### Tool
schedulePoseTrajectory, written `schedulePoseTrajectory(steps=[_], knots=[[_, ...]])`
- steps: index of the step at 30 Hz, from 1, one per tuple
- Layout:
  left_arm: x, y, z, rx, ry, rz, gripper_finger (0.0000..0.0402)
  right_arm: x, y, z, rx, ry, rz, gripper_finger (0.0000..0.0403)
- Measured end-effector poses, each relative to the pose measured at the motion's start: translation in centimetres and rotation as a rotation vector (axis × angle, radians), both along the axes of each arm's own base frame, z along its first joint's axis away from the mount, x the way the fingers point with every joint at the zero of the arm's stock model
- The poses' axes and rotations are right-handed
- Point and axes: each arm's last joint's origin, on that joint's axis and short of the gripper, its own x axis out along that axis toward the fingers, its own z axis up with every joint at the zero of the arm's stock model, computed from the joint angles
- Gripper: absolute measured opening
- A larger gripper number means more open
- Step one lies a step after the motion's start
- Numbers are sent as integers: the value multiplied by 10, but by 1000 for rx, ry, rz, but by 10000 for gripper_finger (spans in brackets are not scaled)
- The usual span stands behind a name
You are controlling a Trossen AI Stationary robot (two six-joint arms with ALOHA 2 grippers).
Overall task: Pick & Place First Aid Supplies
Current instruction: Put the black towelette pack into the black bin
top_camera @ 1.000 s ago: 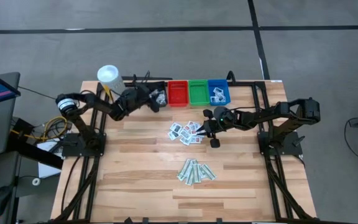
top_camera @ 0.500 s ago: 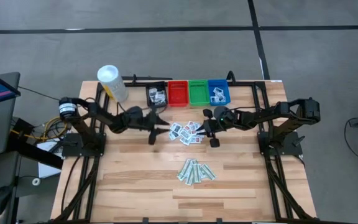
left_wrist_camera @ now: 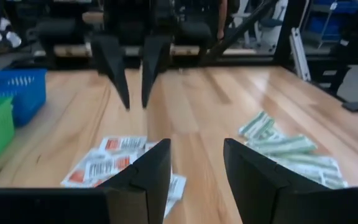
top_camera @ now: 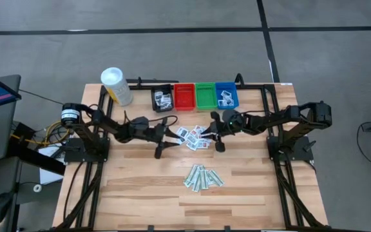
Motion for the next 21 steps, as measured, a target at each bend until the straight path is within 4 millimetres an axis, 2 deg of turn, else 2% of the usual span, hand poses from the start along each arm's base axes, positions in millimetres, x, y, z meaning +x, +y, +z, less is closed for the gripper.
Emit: schedulePoseTrajectory(steps=[5, 10, 17, 21], knots=[[11, 2, 11, 3, -48, 35, 149, 0, 0, -1, 93, 16, -48, 65], [13, 3, 13, 9, -53, 107, 145, -1, 6, -3, 118, 48, -40, 65], [12, 4, 4, 6, 38, 131, 145, 1, 11, -2, -31, 26, 8, 65], [12, 9, 7, 74, 12, 262, 145, 3, 3, 4, -78, -42, -54, 65]])
